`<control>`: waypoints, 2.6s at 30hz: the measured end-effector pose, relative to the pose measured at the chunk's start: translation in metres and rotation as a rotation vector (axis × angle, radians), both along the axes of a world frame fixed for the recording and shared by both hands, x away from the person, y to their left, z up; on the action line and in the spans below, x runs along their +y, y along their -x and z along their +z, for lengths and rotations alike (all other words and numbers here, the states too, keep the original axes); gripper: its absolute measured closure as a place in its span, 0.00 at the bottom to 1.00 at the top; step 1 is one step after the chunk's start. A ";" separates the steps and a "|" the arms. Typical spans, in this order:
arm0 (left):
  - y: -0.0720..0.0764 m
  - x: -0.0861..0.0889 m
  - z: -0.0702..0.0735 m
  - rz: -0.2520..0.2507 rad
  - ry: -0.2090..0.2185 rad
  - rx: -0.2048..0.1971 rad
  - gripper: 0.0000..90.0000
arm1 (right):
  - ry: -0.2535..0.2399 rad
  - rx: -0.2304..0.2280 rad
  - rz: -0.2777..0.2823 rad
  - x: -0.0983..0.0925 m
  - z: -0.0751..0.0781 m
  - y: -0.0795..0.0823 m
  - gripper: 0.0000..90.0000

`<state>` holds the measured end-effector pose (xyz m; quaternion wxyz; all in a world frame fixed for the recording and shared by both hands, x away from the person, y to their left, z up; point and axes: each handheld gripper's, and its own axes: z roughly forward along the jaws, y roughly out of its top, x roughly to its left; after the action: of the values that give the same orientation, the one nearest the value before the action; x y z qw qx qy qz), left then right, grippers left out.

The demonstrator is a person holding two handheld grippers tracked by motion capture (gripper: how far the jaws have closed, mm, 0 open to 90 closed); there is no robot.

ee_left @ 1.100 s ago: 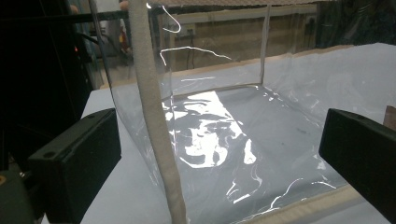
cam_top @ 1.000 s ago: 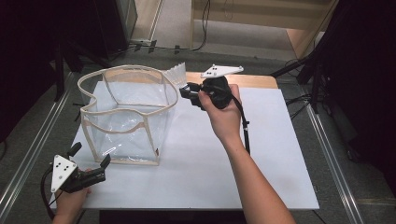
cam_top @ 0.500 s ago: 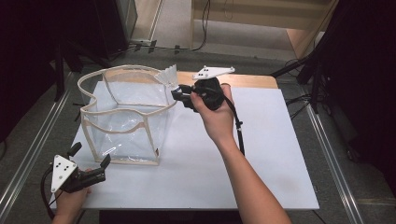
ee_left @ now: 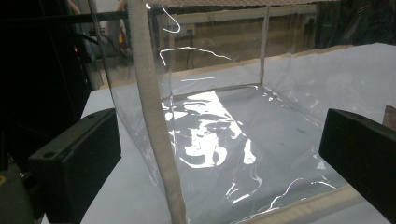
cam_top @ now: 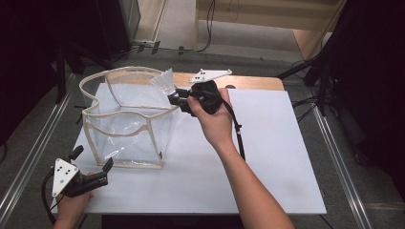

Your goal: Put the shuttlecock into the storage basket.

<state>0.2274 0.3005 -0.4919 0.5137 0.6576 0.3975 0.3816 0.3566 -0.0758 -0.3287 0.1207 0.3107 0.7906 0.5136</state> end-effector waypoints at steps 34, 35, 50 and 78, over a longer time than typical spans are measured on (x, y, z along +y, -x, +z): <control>0.000 0.000 0.000 0.002 -0.005 0.002 0.00 | 0.027 -0.075 -0.058 -0.035 -0.020 0.028 0.00; 0.000 0.000 0.000 0.002 -0.006 0.001 0.00 | 0.025 -0.077 -0.064 -0.038 -0.022 0.030 0.00; 0.000 0.000 0.000 0.002 -0.003 0.002 0.00 | 0.039 -0.102 -0.096 -0.059 -0.045 0.041 0.00; 0.000 -0.001 0.000 0.003 -0.004 0.002 0.00 | 0.059 -0.117 -0.148 -0.102 -0.083 0.067 0.00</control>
<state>0.2272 0.2999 -0.4922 0.5116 0.6583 0.3982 0.3826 0.2899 -0.1777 -0.4114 0.2134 0.3338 0.7720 0.4970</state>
